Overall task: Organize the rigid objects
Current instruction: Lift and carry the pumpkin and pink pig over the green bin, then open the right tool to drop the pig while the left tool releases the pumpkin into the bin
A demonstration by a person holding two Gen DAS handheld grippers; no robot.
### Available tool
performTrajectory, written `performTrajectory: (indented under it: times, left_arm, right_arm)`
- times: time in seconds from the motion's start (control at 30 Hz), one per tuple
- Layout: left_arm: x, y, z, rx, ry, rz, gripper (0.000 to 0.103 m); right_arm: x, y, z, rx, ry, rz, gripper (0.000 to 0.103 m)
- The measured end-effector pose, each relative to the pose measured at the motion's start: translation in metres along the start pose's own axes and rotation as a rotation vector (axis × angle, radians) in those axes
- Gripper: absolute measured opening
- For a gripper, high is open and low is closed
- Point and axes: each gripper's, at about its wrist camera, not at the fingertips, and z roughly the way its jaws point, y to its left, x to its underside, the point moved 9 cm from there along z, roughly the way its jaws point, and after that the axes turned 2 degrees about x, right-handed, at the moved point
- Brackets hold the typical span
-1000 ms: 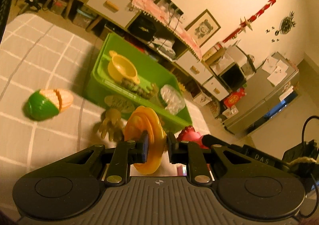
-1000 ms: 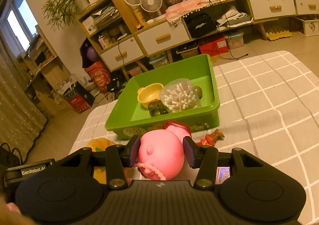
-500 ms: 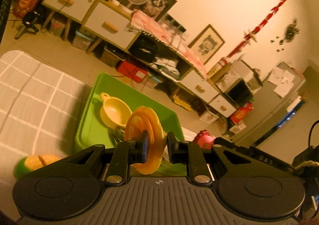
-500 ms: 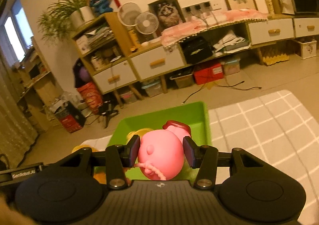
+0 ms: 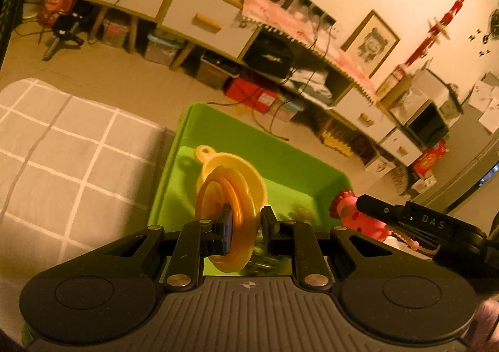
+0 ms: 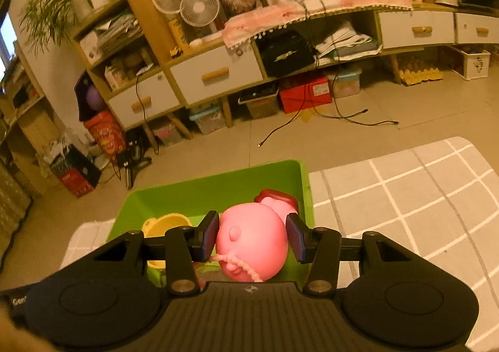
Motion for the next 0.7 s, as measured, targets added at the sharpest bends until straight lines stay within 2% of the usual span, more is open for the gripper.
performTrajectory:
  times: [0.23,0.67,0.7]
  left_arm:
    - [-0.007,0.003,0.008,-0.032,-0.003,0.033,0.022]
    - [-0.019,0.005,0.01,-0.082,-0.053,0.084,0.023]
    - [-0.018,0.004,0.01,-0.083,-0.053,0.091,0.026]
  right_arm:
    - [0.008,0.005,0.019,0.042,0.02,-0.079,0.022]
    - [0.004,0.005,0.02,0.061,0.015,-0.065,0.023]
    - [0.003,0.005,0.018,0.059,0.009,-0.059,0.023]
